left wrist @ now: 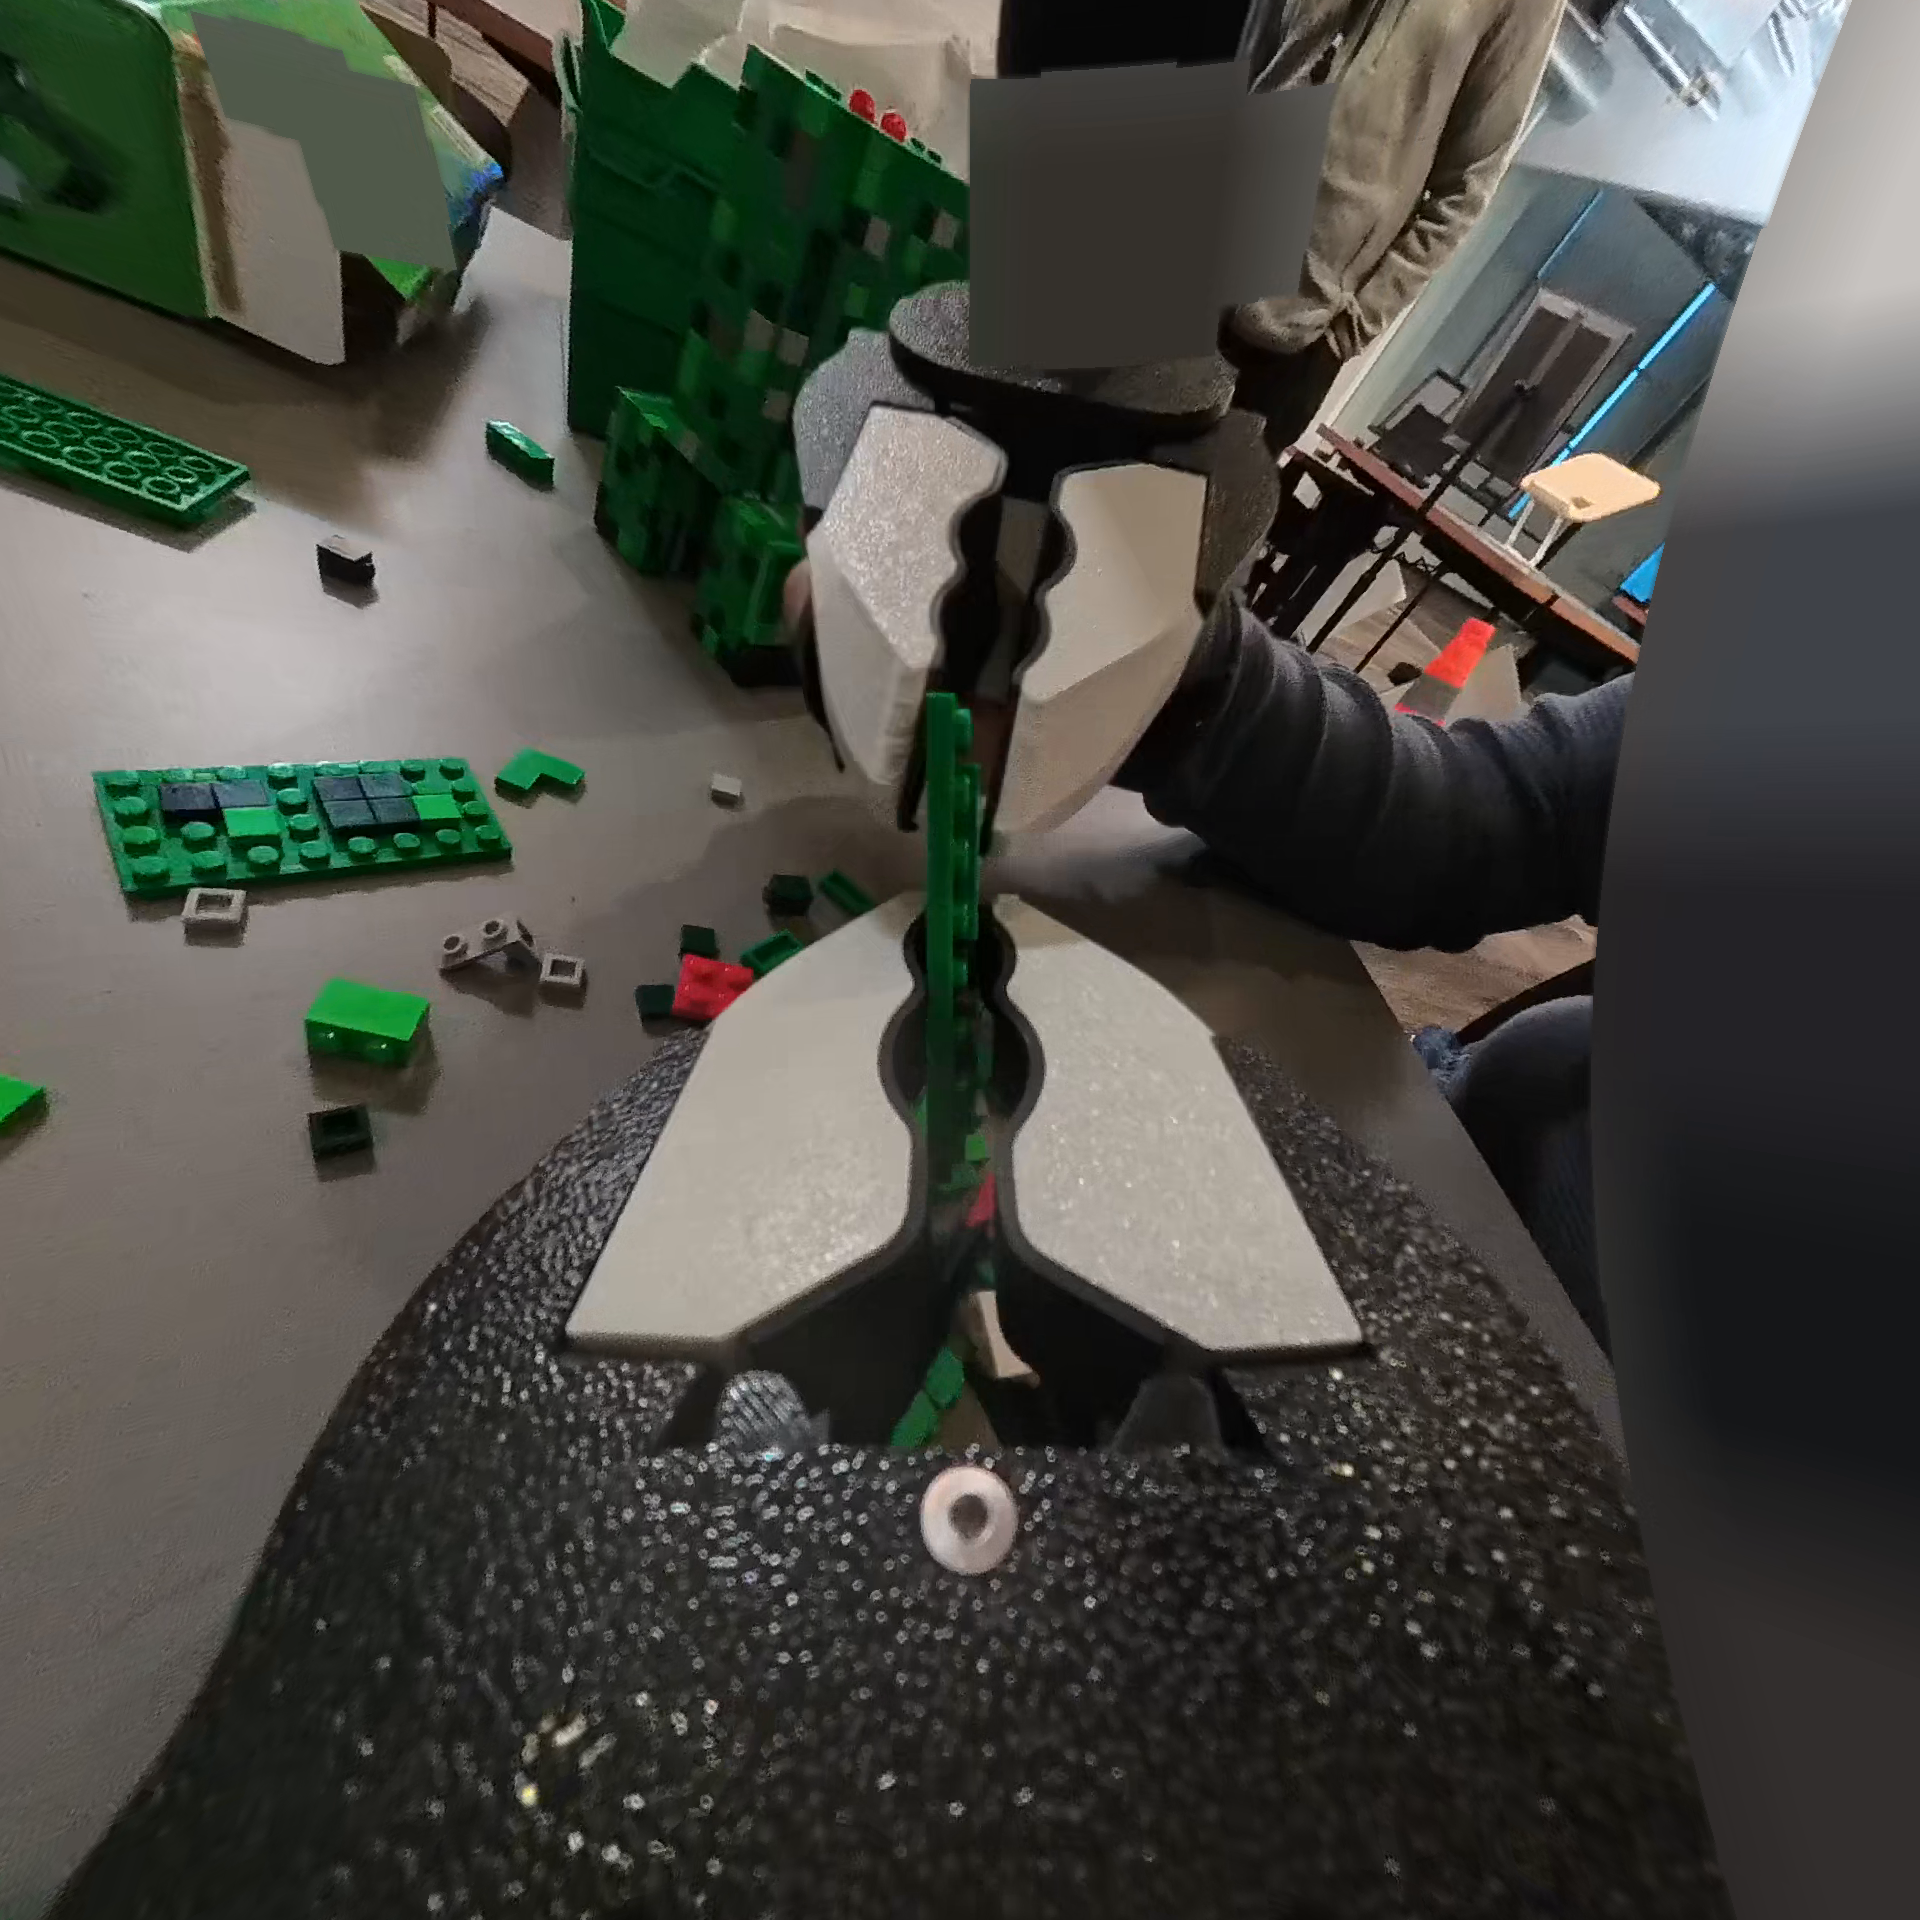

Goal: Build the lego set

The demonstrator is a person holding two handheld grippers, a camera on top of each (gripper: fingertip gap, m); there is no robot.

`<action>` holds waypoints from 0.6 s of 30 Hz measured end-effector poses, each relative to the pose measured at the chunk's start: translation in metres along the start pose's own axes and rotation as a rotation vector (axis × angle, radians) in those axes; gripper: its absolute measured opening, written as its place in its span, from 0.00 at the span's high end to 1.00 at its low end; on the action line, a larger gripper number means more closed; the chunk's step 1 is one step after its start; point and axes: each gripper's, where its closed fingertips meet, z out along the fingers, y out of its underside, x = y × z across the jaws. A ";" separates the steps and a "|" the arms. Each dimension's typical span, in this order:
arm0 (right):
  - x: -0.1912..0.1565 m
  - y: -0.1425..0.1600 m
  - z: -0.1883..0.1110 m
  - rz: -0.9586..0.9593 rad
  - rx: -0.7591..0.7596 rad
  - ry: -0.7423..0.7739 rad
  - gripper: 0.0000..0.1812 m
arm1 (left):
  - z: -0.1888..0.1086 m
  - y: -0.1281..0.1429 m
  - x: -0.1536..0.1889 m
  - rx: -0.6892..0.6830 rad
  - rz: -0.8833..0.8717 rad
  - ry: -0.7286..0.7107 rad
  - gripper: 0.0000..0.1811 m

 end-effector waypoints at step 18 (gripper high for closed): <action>0.008 0.011 -0.005 -0.104 -0.133 0.107 0.91 | -0.014 -0.011 -0.012 0.009 0.177 -0.157 0.97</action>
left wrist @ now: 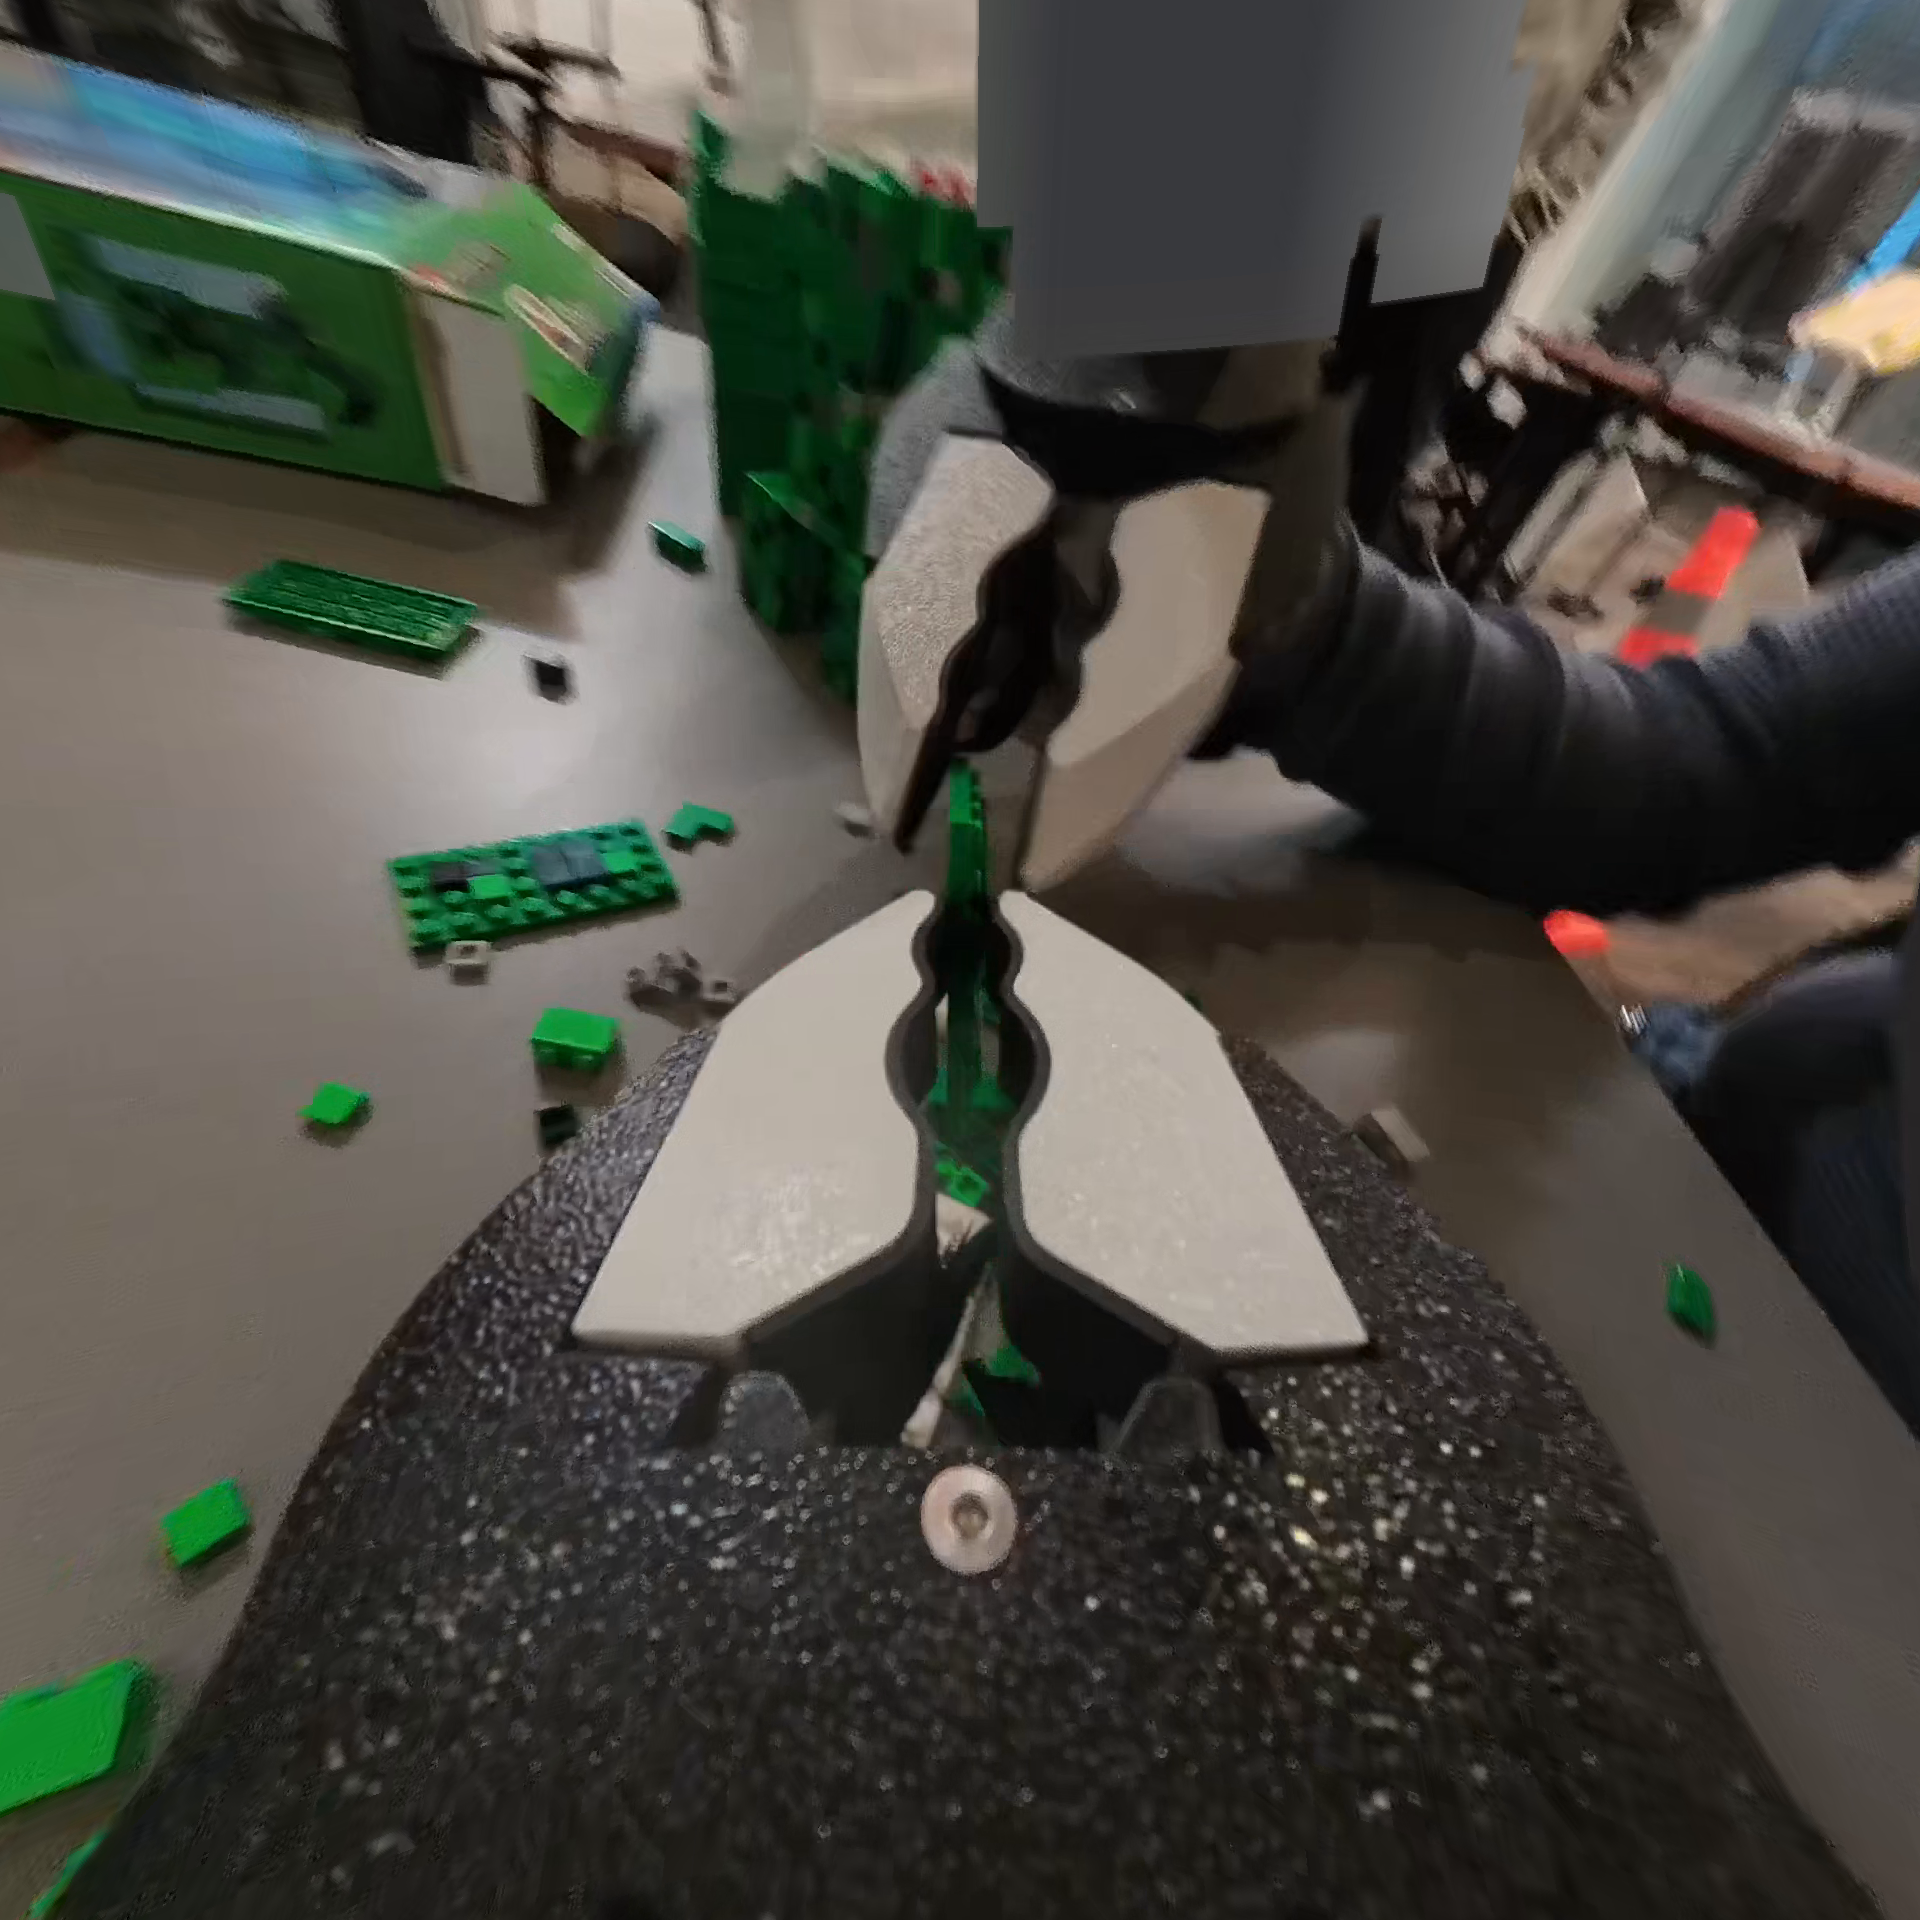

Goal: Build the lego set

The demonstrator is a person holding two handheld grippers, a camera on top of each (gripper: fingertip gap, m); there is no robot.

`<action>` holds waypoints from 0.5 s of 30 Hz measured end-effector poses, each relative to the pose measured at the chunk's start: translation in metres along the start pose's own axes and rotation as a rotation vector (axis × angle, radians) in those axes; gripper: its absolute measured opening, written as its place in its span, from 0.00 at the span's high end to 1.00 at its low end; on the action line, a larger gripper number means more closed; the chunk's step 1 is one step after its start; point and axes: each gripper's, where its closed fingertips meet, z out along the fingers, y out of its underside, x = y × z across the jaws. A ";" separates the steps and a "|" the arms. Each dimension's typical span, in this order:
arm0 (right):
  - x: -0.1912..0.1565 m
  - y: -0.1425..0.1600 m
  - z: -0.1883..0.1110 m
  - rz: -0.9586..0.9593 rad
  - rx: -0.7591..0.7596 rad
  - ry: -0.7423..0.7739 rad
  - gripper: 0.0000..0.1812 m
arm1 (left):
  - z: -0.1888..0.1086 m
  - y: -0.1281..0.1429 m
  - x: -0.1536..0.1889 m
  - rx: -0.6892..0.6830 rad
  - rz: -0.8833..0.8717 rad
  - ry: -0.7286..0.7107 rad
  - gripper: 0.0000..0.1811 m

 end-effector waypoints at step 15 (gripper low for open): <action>0.032 -0.016 0.015 -0.324 -0.032 0.619 0.78 | -0.017 -0.055 -0.019 0.540 -0.413 -0.032 0.97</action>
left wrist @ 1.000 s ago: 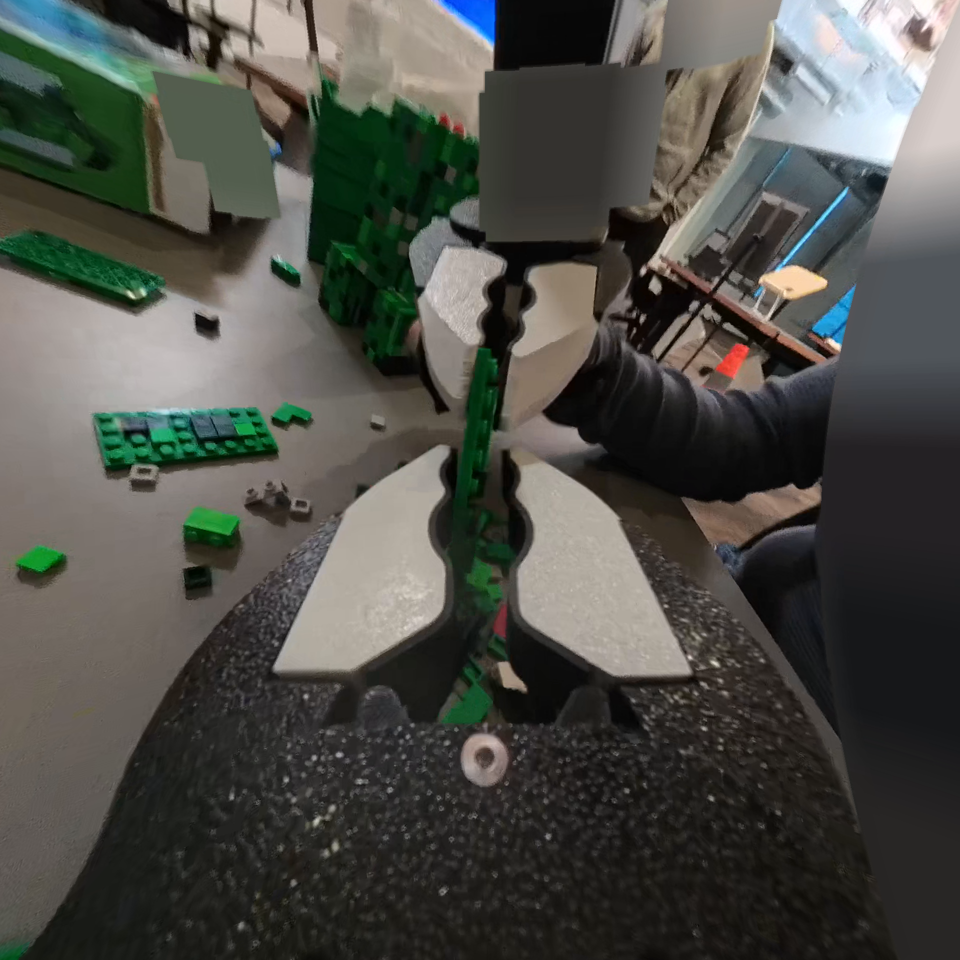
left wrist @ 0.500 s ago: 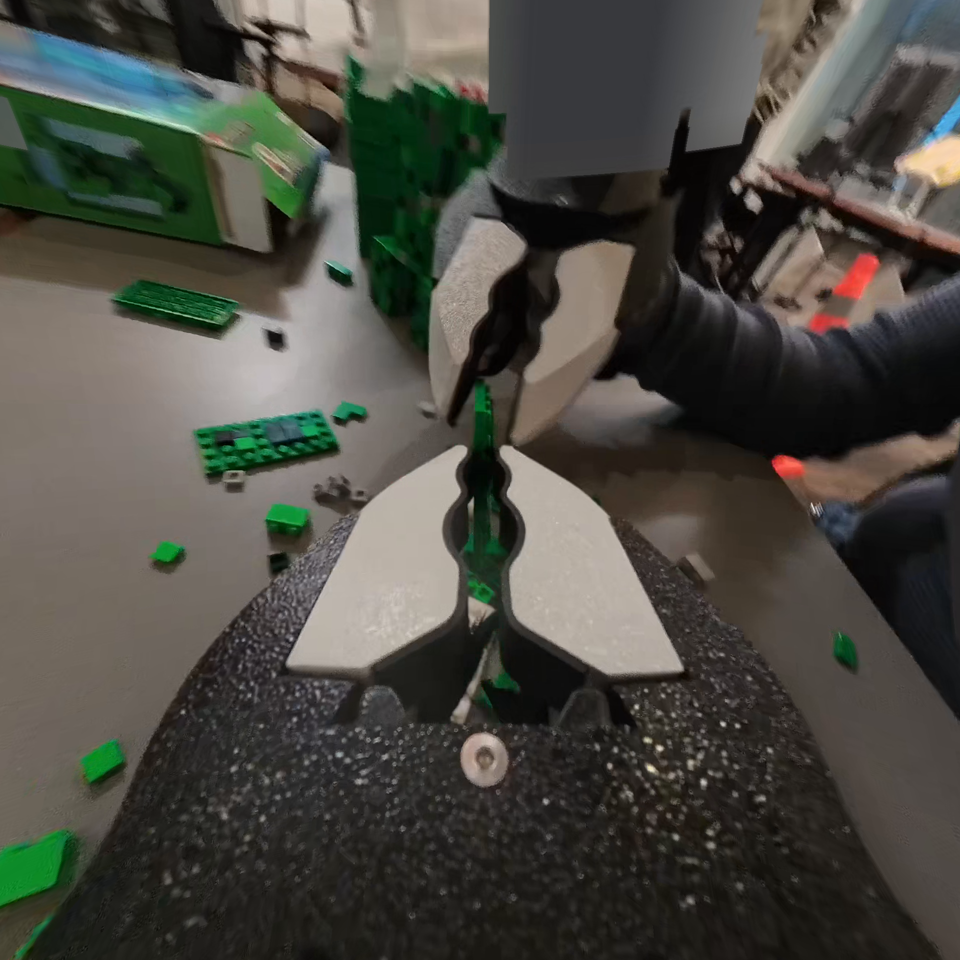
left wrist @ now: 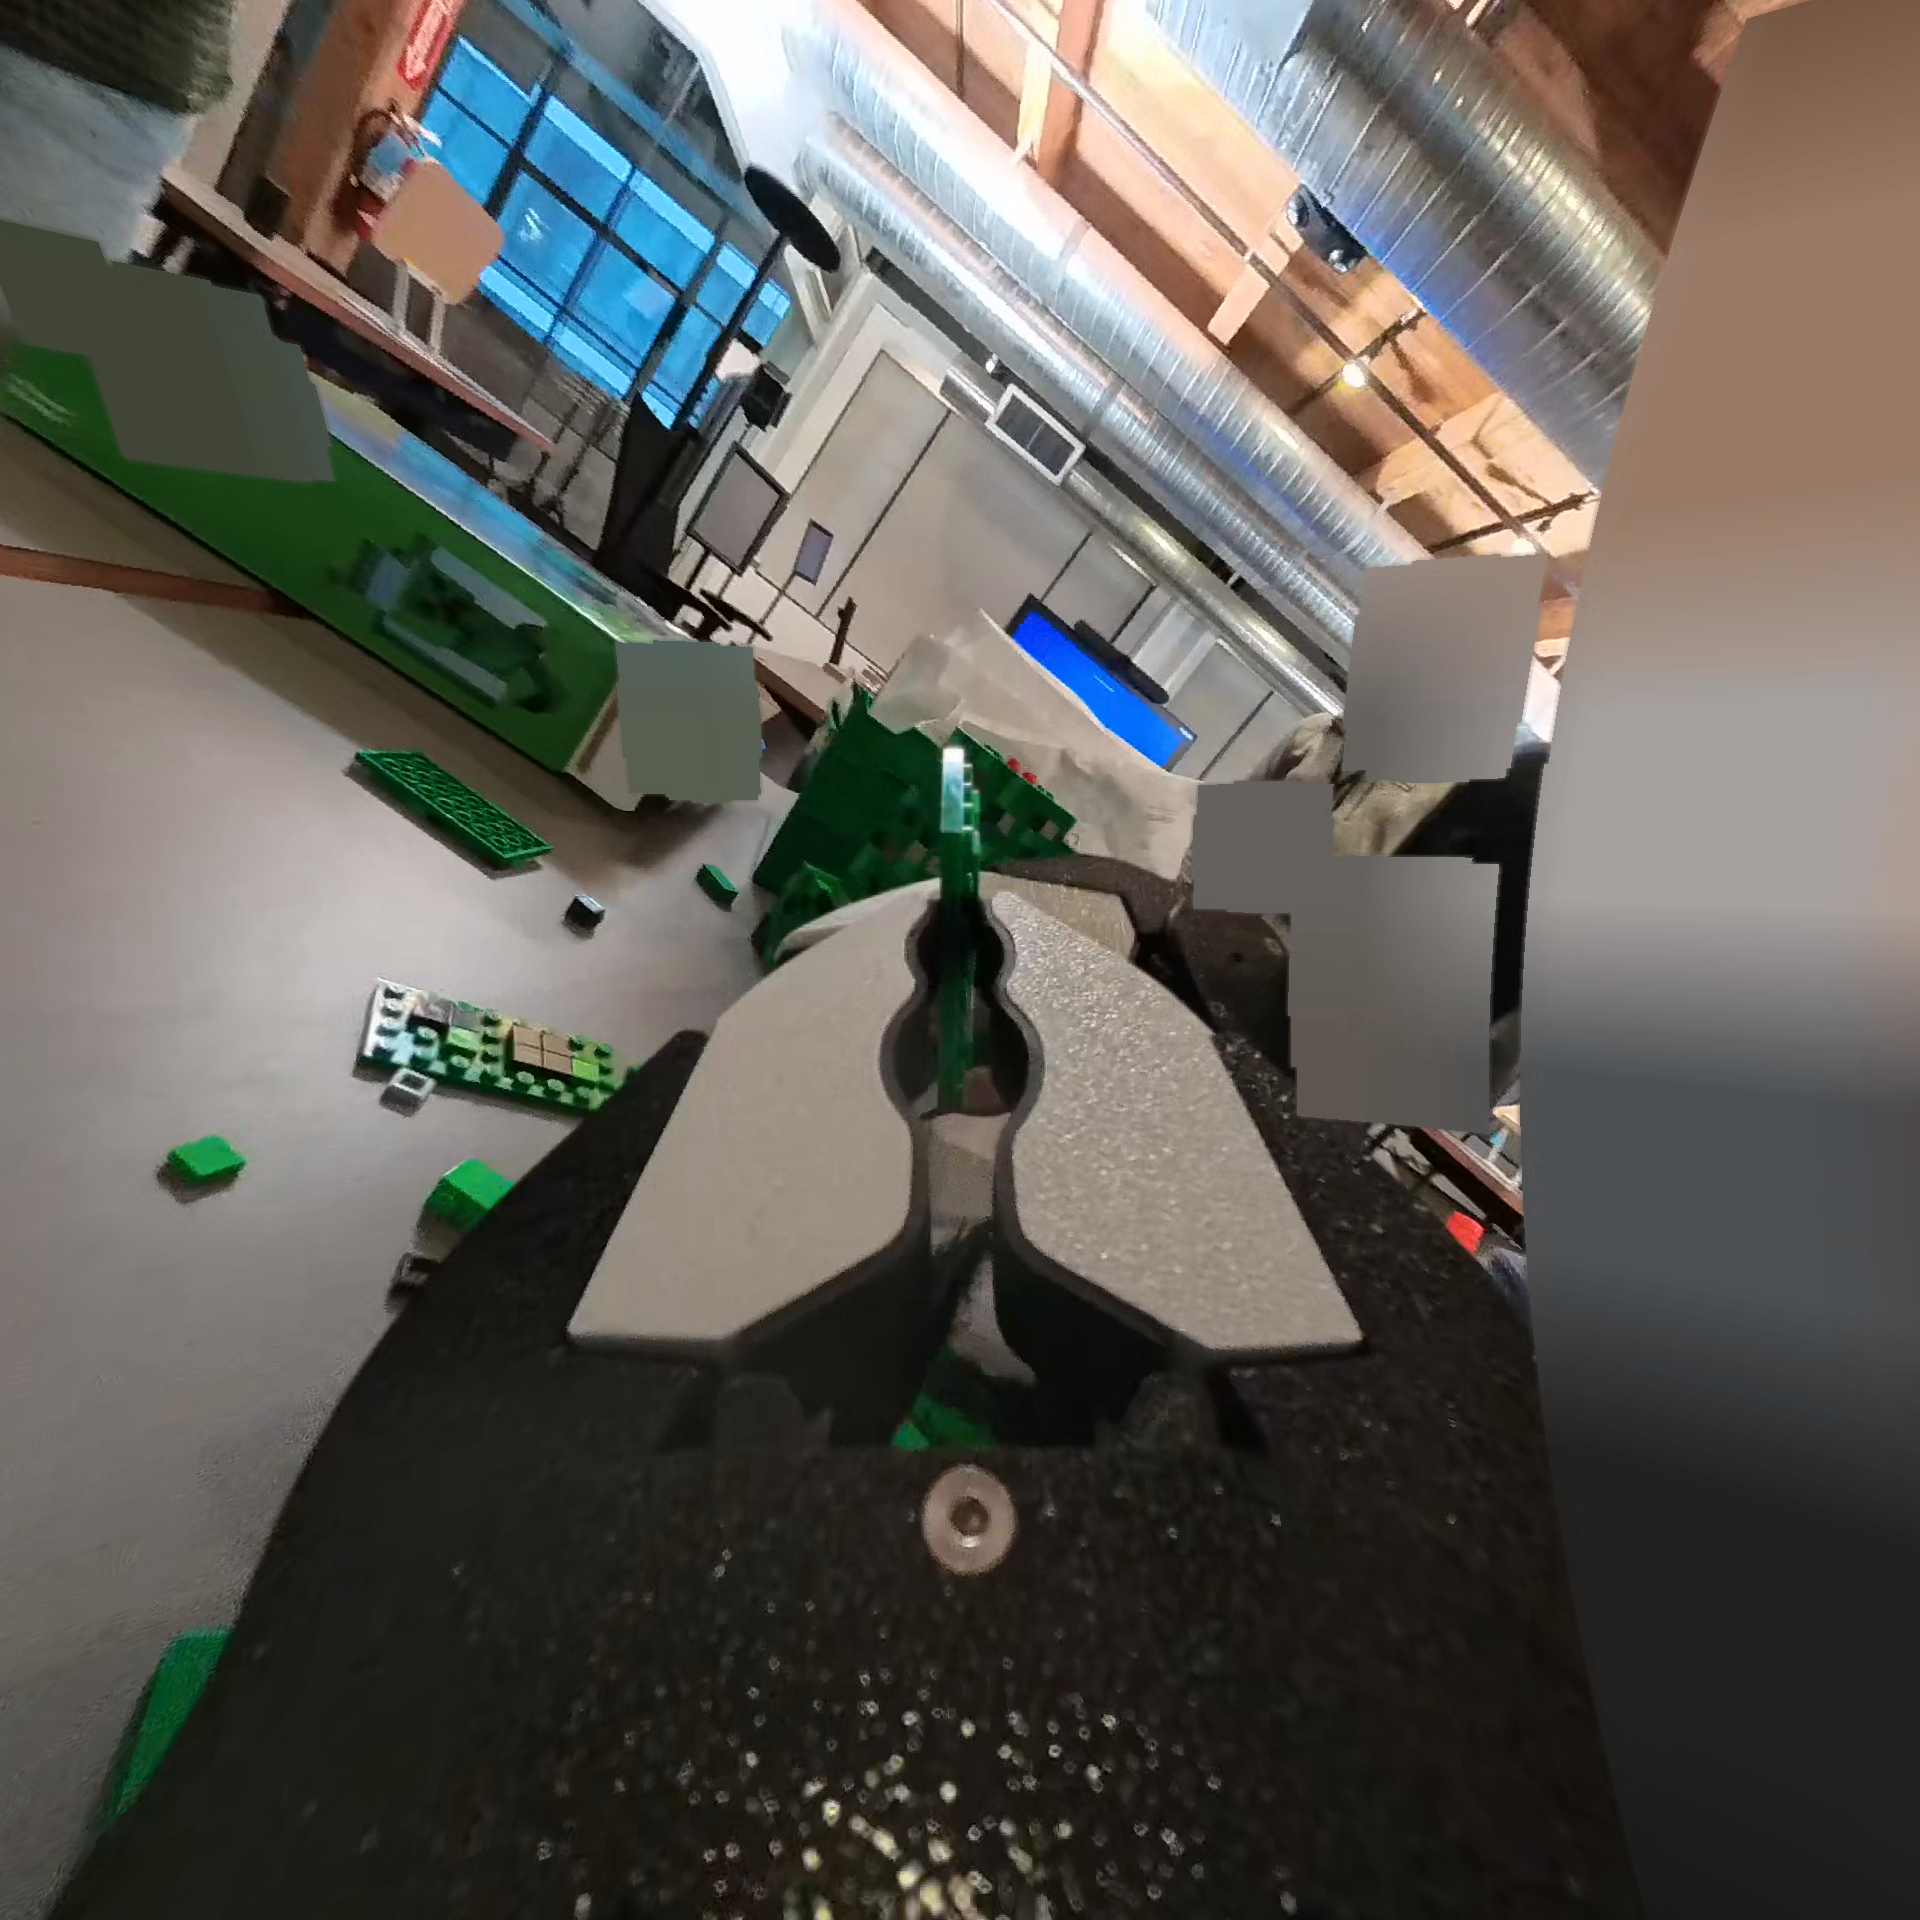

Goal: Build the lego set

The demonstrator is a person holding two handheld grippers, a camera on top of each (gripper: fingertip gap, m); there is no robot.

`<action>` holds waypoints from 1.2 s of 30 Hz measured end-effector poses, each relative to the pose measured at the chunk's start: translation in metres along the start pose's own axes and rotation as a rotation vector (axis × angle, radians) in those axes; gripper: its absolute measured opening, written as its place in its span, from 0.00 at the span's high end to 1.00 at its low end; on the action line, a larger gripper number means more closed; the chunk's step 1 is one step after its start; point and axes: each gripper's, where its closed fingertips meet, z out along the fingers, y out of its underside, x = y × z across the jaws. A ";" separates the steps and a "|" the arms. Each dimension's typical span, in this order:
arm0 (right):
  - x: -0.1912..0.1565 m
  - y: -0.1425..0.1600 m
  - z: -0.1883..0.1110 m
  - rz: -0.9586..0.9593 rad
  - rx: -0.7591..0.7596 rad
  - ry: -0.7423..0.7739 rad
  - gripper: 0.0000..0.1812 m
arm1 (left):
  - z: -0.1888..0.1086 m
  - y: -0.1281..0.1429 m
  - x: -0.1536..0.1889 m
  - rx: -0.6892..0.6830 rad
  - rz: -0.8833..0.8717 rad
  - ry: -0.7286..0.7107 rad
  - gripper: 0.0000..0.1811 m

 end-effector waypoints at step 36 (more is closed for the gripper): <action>0.010 0.021 0.010 -0.374 -0.085 0.139 0.71 | 0.009 0.039 -0.009 -0.251 0.128 -0.153 0.97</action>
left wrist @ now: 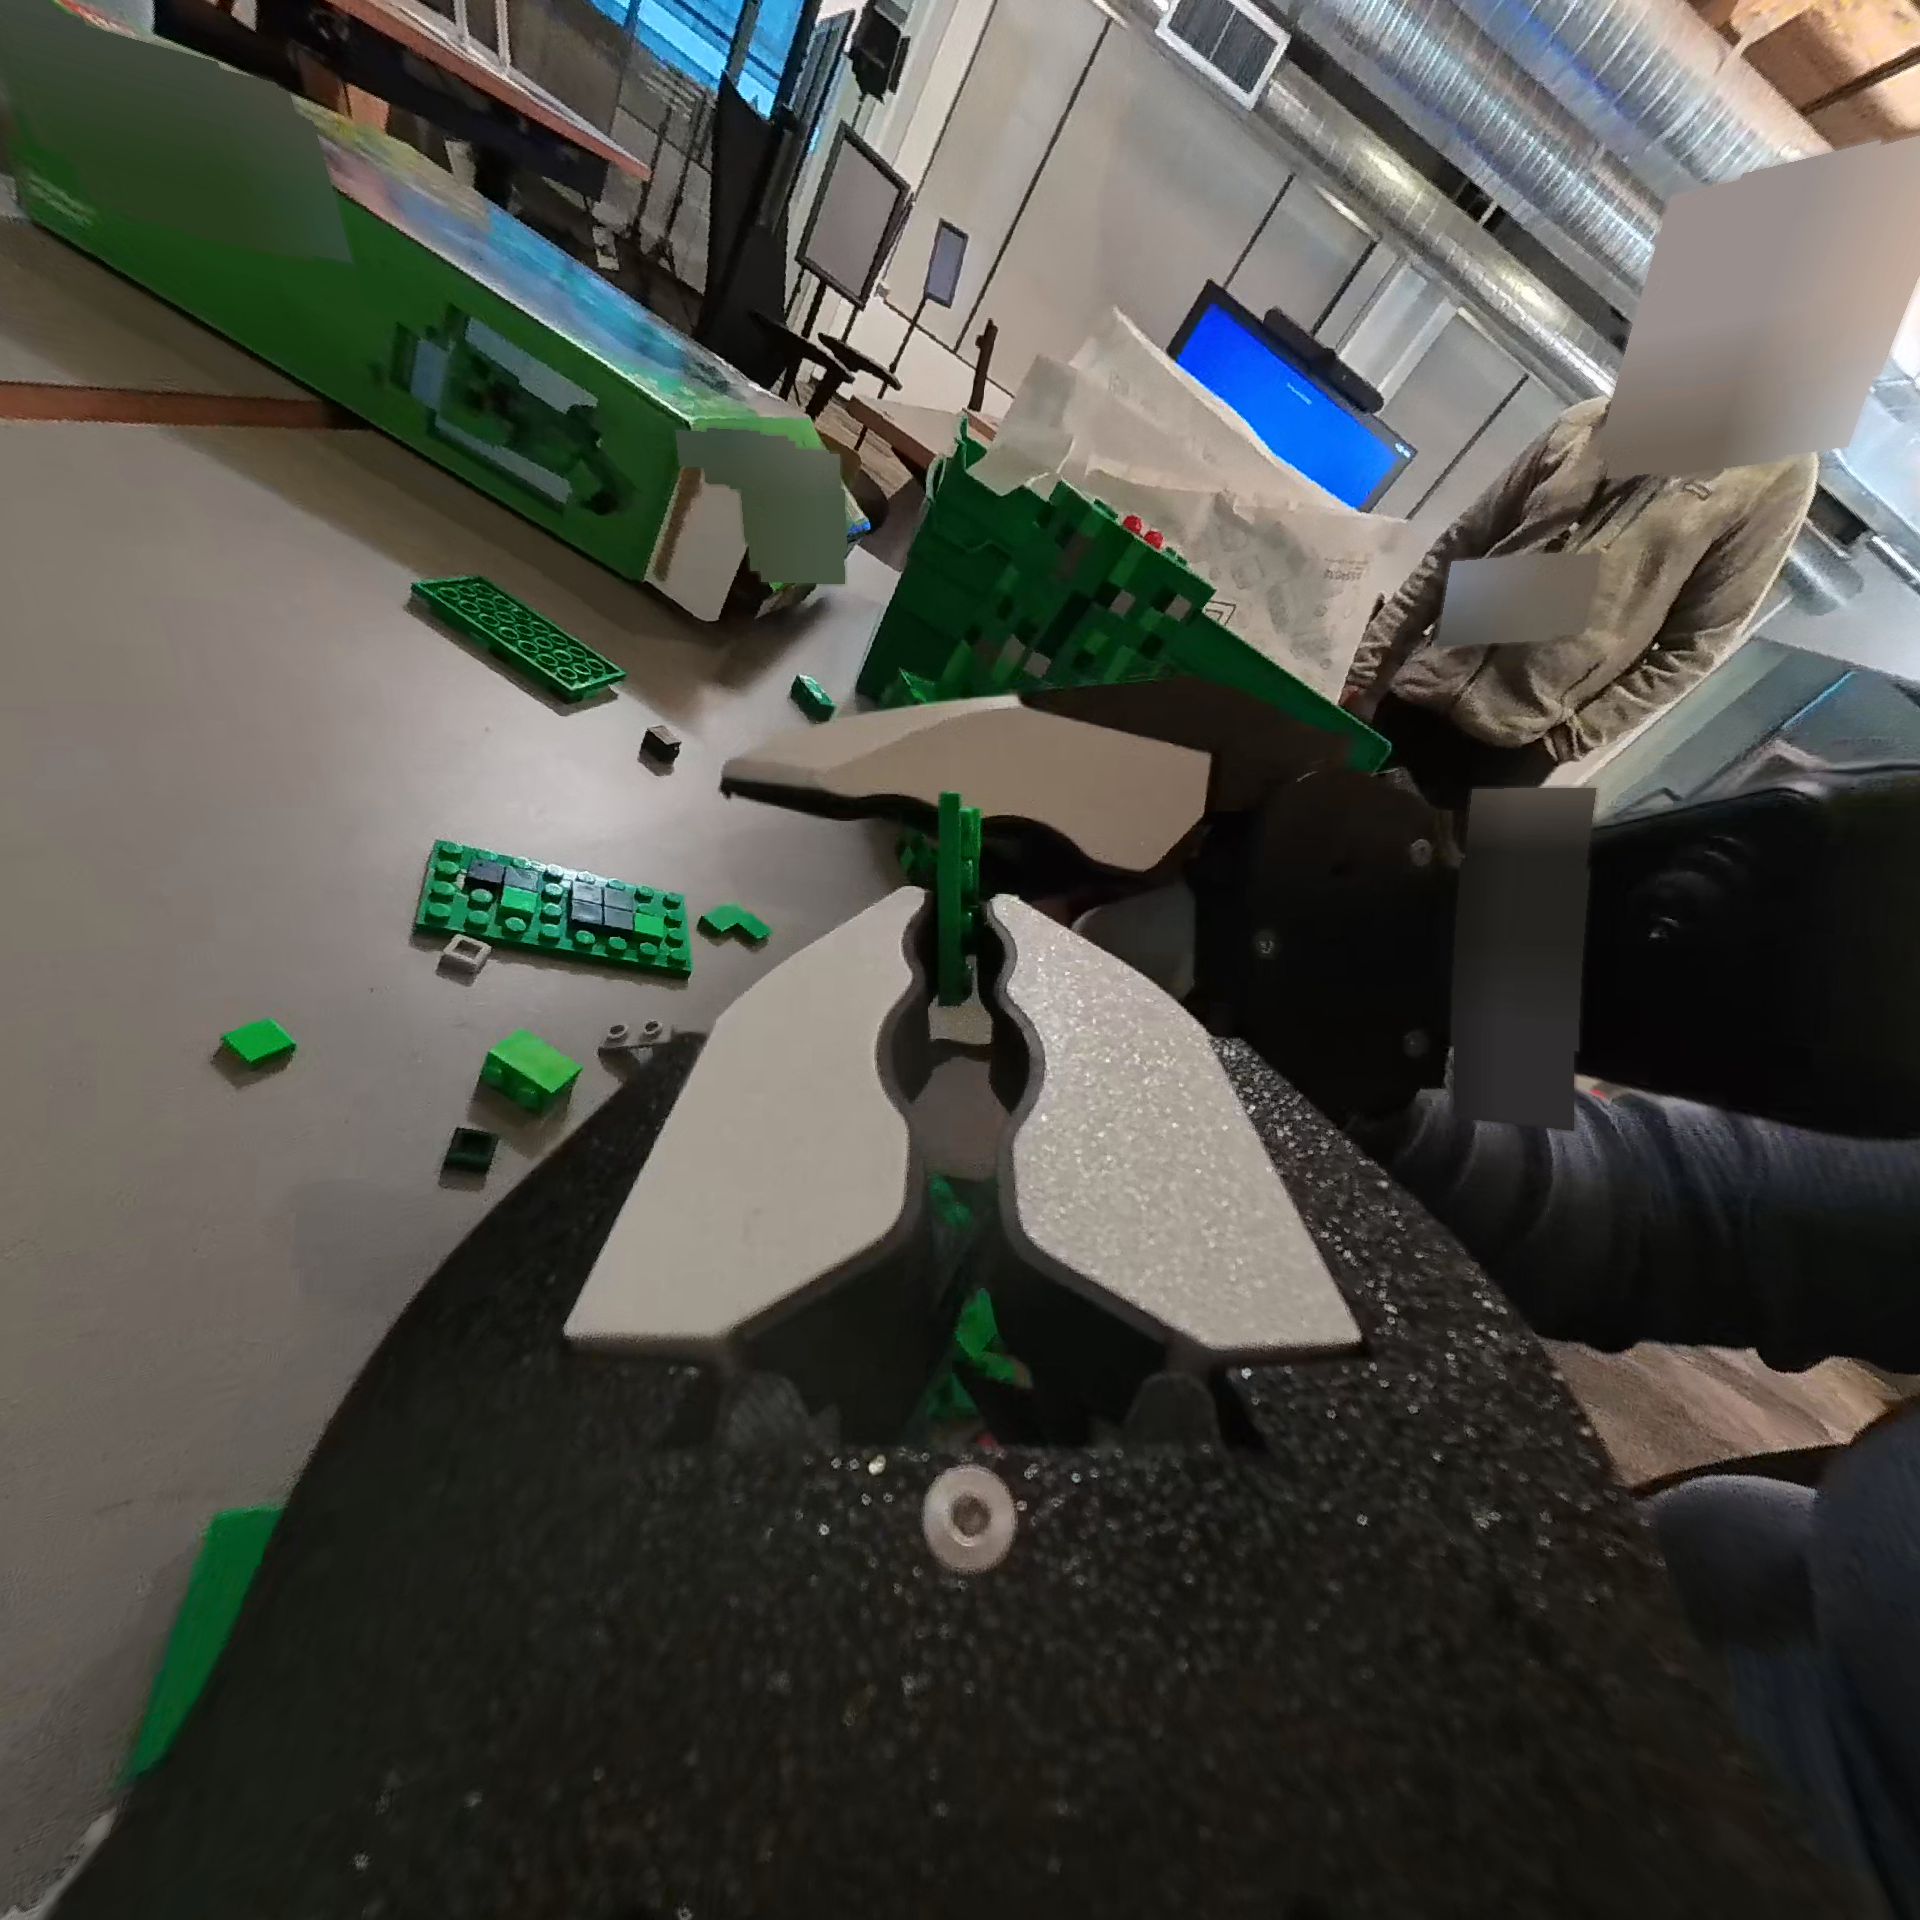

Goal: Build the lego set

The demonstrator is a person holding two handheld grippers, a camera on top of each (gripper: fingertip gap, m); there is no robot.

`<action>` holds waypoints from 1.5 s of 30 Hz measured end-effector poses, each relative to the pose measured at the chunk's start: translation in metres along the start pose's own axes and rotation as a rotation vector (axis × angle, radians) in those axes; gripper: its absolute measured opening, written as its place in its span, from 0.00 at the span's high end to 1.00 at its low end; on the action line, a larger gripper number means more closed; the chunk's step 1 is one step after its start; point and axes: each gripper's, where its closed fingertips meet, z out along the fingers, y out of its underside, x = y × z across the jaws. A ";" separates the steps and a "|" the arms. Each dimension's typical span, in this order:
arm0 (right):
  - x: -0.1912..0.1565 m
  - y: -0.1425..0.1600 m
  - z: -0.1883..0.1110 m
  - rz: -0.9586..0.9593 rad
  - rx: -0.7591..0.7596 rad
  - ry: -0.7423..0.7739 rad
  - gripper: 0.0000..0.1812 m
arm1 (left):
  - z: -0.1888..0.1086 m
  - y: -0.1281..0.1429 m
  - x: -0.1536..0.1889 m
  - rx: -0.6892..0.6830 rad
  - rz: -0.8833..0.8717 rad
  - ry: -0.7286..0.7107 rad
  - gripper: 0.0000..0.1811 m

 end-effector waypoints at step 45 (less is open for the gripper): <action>-0.019 0.008 -0.001 -0.346 0.043 -0.080 0.79 | -0.012 0.015 0.004 -0.218 0.012 0.174 0.89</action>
